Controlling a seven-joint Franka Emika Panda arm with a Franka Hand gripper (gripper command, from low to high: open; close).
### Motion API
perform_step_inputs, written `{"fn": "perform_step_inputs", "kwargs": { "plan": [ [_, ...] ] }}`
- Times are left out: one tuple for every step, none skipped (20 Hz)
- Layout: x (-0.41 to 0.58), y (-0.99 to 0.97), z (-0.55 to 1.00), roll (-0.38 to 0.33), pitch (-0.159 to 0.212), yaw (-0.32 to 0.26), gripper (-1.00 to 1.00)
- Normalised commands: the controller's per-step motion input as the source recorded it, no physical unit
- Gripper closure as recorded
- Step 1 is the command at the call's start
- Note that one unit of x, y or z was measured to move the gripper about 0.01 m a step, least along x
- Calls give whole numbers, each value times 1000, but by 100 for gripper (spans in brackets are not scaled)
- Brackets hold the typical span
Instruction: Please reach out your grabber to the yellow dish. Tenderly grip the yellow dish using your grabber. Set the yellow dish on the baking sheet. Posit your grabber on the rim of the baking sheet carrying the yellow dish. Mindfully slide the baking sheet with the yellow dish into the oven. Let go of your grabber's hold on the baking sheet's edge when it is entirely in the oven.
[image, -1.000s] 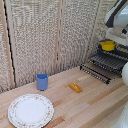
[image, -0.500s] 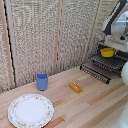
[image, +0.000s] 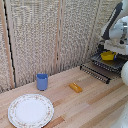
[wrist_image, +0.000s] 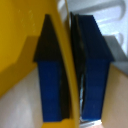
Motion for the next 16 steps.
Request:
{"fn": "perform_step_inputs", "kwargs": {
  "plan": [
    [0,0,0,0,0,0,-100],
    [0,0,0,0,-2,0,-100],
    [0,0,0,0,0,0,-100],
    [0,0,0,0,14,0,-100],
    [0,189,-71,-8,14,0,-100],
    [0,231,0,-74,0,0,-100],
    [183,240,86,-93,6,9,-100],
    [40,289,357,-134,0,7,-100],
    [0,240,703,-156,14,0,-100],
    [0,246,794,-169,23,0,-100],
    [0,317,866,-146,23,14,-100],
    [0,386,960,-111,24,26,-100],
    [-9,426,966,-104,32,35,-100],
    [-46,483,983,-81,46,43,-100],
    [-54,520,1000,-63,55,40,-100],
    [-60,554,1000,-51,66,47,-100]
  ]
}}
